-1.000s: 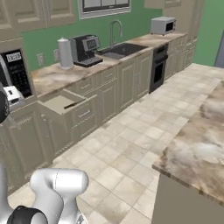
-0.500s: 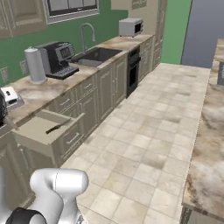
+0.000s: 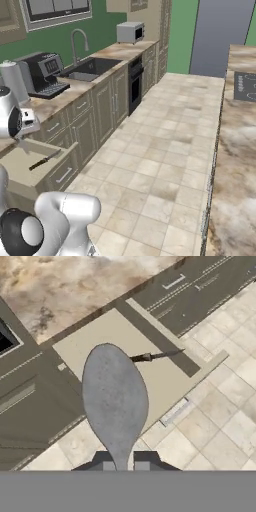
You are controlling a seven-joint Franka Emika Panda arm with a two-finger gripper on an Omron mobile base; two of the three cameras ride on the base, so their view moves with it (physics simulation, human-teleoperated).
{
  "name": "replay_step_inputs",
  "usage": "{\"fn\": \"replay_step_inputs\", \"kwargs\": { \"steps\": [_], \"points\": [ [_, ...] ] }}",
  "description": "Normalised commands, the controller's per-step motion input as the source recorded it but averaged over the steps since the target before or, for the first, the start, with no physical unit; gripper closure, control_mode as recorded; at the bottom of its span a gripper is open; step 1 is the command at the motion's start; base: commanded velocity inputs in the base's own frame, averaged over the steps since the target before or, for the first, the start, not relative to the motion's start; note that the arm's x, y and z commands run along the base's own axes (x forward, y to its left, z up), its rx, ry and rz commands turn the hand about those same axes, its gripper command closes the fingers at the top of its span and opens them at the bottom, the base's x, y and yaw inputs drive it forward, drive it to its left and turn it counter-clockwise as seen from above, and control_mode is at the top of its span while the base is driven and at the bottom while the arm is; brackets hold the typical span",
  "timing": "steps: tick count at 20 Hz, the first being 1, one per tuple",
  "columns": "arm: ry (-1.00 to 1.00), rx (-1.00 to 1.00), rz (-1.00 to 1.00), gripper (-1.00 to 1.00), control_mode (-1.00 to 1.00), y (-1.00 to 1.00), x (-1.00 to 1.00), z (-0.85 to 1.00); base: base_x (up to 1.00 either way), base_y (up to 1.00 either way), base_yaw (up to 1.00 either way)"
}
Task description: Pick up the metallic utensils from the counter and place them in the open drawer. Make sure not to pick up any wooden utensils.
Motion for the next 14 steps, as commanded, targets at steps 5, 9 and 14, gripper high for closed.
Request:
{"fn": "replay_step_inputs", "kwargs": {
  "steps": [5,9,14],
  "points": [
    [0.27,-0.02,-0.15,1.0,-1.0,0.8,0.25,-0.94,0.0,0.0,0.0],
    [0.26,-0.01,-0.04,1.0,-1.0,0.49,0.1,-0.55,0.0,0.0,0.0],
    [0.11,0.0,0.0,1.0,-1.0,0.01,0.16,-0.57,0.0,0.0,0.0]
  ]
}}
